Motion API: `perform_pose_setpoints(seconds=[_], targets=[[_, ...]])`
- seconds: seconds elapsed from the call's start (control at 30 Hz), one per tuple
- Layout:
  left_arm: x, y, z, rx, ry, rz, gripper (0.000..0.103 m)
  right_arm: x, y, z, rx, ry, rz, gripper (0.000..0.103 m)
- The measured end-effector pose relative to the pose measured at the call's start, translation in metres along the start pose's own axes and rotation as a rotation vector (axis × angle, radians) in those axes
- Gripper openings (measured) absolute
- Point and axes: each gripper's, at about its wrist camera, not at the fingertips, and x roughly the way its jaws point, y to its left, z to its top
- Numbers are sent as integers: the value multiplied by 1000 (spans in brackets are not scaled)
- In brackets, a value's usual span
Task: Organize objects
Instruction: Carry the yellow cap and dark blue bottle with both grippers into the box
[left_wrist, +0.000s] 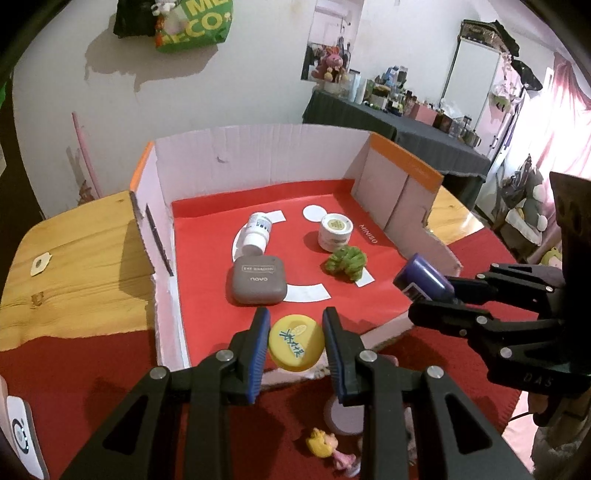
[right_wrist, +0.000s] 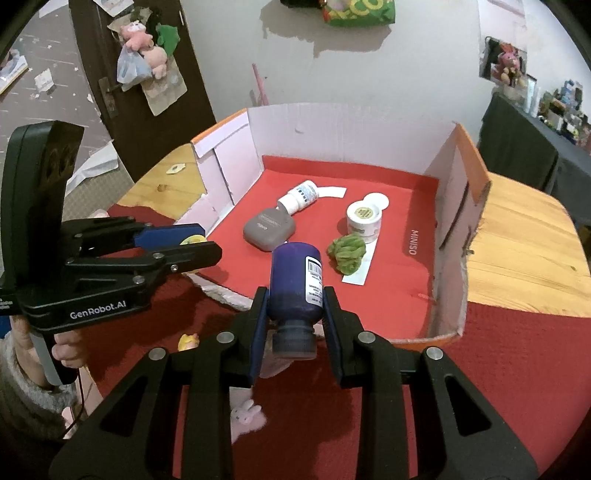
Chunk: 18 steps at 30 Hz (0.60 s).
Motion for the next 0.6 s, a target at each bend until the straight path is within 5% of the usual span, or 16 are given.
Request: perform_pose_setpoints(seconds=[0.6], targets=[[44, 18, 7, -28, 97, -14, 31, 46, -17, 11, 25, 115, 26, 27]])
